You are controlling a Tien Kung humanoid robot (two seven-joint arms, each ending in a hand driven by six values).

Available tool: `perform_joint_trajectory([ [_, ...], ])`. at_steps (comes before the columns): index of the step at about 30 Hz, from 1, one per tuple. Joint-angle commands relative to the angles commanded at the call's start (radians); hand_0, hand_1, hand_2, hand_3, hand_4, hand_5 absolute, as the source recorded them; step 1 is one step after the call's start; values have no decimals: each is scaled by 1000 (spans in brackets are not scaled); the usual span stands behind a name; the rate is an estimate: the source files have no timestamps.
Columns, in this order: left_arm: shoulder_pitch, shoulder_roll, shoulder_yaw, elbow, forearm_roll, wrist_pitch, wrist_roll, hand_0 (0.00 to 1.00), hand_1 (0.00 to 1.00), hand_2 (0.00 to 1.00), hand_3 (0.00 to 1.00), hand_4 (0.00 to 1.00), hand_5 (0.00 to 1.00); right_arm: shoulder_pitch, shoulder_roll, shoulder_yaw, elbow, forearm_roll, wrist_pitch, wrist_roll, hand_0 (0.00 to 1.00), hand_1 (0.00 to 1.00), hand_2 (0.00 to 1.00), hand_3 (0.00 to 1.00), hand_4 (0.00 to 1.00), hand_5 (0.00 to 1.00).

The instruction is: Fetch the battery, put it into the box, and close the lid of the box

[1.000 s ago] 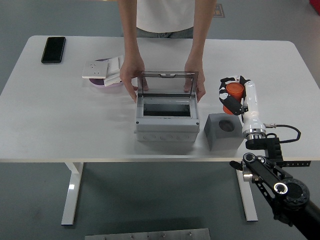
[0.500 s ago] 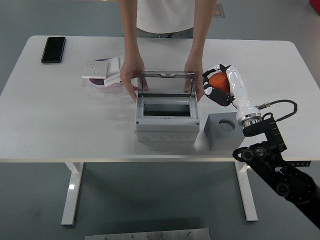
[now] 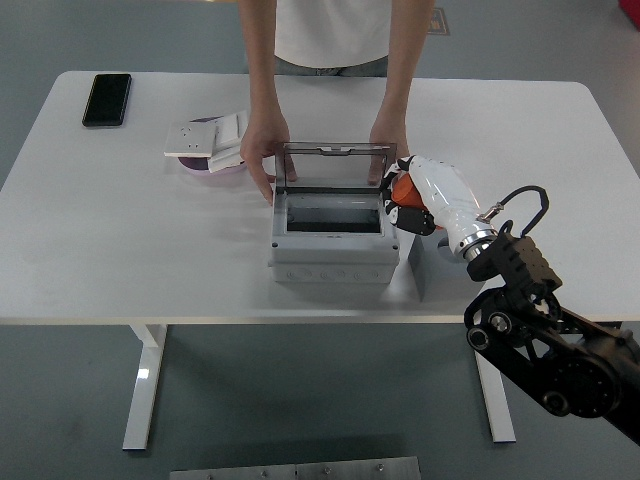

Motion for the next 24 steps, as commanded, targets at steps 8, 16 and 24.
perform_joint_trajectory([
  [8, 3, 3, -1, 0, -1, 1, -2, 611, 743, 600, 553, 377, 2, 53, -16, -49, 2, 12, 92, -93, 250, 246, 281, 316, 138, 2],
  [16, 2, 5, 0, 1, -2, 2, -5, 611, 742, 602, 551, 381, 2, 104, -22, -97, 9, 42, 169, -154, 235, 242, 280, 318, 184, 2],
  [24, 4, 6, -3, 0, 0, 4, -5, 611, 742, 601, 551, 381, 2, 119, -20, -107, 20, 24, 176, -163, 231, 235, 282, 319, 232, 2],
])
